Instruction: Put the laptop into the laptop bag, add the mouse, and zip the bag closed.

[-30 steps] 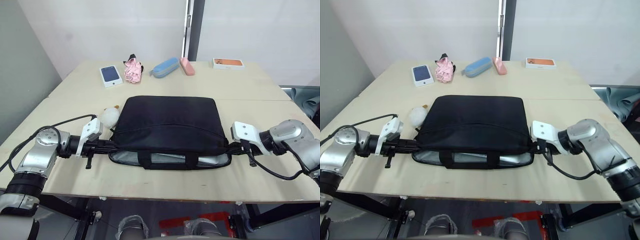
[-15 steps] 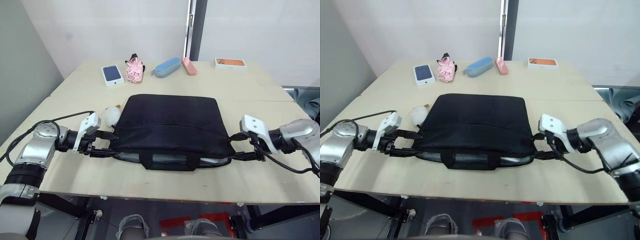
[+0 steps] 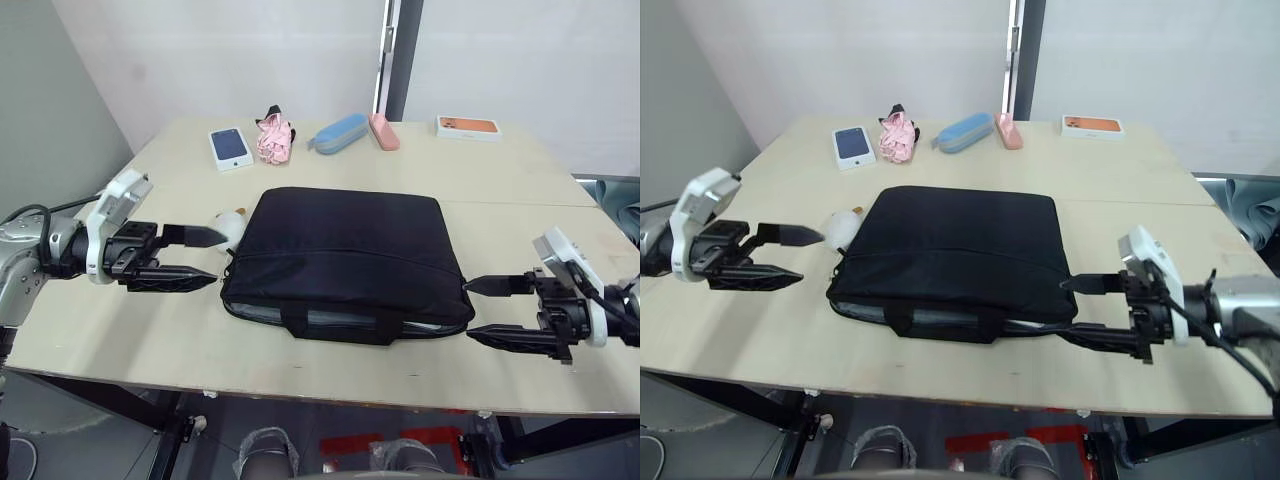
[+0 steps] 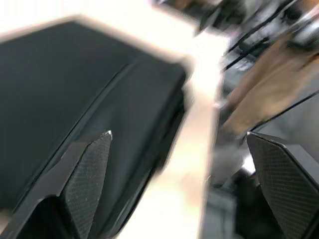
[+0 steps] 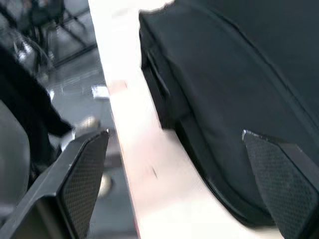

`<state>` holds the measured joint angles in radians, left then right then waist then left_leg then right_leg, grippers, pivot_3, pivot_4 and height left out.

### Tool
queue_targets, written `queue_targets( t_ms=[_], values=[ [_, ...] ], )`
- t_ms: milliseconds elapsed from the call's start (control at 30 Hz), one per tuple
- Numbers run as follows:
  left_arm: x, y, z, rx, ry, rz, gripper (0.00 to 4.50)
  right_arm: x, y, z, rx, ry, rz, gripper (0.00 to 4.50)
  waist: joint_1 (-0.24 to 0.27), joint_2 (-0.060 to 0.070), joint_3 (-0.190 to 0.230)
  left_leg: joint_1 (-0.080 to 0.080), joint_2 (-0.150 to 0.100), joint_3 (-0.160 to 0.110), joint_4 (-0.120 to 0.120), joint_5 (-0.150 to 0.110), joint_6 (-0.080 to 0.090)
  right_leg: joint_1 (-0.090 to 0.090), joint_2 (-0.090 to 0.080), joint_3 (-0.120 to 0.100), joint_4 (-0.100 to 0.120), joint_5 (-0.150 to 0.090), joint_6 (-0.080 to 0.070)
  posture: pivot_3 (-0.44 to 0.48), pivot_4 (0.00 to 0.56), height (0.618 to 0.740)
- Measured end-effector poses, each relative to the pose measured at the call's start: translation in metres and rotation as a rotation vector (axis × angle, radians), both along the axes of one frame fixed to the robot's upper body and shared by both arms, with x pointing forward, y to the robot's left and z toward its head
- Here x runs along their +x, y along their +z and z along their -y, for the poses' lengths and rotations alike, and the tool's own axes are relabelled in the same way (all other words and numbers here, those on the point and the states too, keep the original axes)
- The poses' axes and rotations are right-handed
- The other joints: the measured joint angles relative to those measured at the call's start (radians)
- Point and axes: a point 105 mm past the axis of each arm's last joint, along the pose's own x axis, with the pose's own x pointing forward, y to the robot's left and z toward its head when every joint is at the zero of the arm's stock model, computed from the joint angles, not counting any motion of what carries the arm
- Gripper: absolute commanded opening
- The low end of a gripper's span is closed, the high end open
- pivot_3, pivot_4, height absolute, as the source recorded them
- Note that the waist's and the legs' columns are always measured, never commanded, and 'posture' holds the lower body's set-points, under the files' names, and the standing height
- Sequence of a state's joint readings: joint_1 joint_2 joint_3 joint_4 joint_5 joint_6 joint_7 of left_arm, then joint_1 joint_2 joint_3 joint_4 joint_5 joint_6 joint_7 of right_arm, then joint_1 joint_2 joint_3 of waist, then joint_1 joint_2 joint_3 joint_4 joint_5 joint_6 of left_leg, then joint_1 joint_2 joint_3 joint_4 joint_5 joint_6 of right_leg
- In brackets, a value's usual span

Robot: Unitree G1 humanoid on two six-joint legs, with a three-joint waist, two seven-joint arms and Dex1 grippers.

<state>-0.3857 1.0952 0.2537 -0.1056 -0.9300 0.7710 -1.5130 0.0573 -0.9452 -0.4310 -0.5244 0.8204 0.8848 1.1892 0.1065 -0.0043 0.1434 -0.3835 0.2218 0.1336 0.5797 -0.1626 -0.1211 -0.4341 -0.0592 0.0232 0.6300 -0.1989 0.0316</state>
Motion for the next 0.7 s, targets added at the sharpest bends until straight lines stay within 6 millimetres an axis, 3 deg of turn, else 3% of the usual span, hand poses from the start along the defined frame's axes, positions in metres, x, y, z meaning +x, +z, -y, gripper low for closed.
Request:
queue_targets(
  t_ms=[67, 167, 300, 467, 700],
  values=[
    [-0.008, 0.006, 0.009, -0.003, -0.036, 0.015, 4.50, -0.003, -0.006, -0.003, 0.006, -0.023, -0.018, 4.23, -0.002, 0.000, 0.000, 0.000, 0.000, 0.000, 0.000, 0.000, 0.000, 0.000, 0.000, 0.000, 0.000, 0.000, 0.000, 0.000, 0.150, 0.740],
    [-0.017, 0.010, 0.021, 0.005, -0.087, 0.022, 4.50, -0.001, -0.016, -0.005, 0.014, -0.075, -0.034, 3.31, -0.010, 0.000, 0.000, 0.000, 0.000, 0.000, 0.000, 0.000, 0.000, 0.000, 0.000, 0.001, 0.000, 0.000, 0.001, 0.000, 0.150, 0.740],
    [-0.020, 0.014, 0.026, 0.017, -0.116, 0.052, 4.50, 0.004, -0.045, -0.015, -0.070, -0.083, -0.073, 1.91, -0.015, 0.000, 0.000, 0.000, 0.000, 0.000, -0.001, 0.000, -0.001, 0.000, 0.000, 0.001, 0.000, 0.000, 0.001, 0.000, 0.150, 0.740],
    [-0.019, 0.006, 0.026, 0.056, -0.125, 0.056, 4.50, 0.024, -0.062, -0.023, -0.140, -0.103, -0.032, 0.18, -0.017, 0.000, 0.000, 0.000, 0.000, 0.000, -0.001, 0.000, -0.001, 0.000, 0.001, 0.000, 0.000, 0.000, 0.002, 0.000, 0.150, 0.740],
    [-0.016, -0.011, 0.021, 0.133, -0.101, 0.052, 4.50, 0.023, -0.084, -0.047, -0.199, -0.035, -0.049, 0.07, -0.014, 0.000, 0.000, 0.000, 0.000, -0.001, -0.002, 0.000, -0.002, 0.000, 0.001, 0.000, -0.001, -0.001, 0.002, 0.000, 0.150, 0.740]
  ],
)
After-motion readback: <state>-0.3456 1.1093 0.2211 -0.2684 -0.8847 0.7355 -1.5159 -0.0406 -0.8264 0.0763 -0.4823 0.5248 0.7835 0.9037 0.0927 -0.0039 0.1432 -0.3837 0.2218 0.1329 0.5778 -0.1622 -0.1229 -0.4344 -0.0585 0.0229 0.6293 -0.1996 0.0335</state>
